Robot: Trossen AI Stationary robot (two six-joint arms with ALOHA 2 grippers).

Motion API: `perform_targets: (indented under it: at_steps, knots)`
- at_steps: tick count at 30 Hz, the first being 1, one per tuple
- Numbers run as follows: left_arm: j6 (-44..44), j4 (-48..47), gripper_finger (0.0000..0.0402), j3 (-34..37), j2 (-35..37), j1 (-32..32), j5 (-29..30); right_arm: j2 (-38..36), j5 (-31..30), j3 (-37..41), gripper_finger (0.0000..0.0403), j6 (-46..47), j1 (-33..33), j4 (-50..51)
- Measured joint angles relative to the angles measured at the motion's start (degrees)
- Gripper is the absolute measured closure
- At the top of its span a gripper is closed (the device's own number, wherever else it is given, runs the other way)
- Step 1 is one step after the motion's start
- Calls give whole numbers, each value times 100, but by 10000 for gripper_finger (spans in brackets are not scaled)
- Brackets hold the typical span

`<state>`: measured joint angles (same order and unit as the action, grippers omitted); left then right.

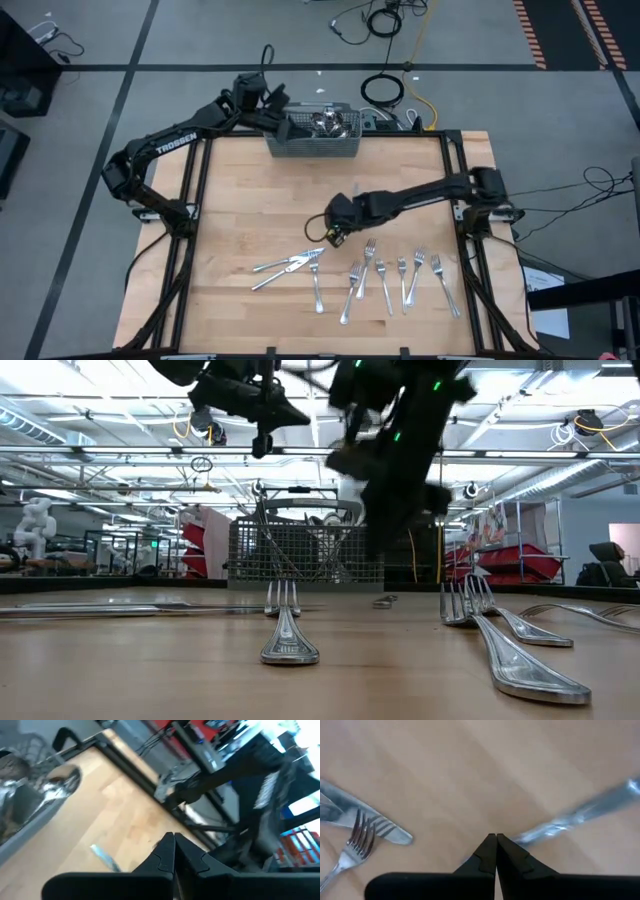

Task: Sort silverware
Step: Put the silver knife into the gray utensil holder

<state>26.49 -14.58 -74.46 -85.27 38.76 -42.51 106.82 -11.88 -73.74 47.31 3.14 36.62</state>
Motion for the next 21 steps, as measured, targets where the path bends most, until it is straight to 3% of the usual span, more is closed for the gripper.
perform_targets:
  at_steps: [5, 15, 21]
  knots:
    - [-364, -445, 396, 0, 0, 0, 223, -406, -938, -6, 403, 502, -210, 1034]
    - [-639, -899, 396, 0, 0, 26, 251, 77, -734, -6, 403, 200, -1413, 1254]
    - [-777, -1130, 396, 0, 2, 28, 252, 561, -390, -10, 403, -94, -1660, 634]
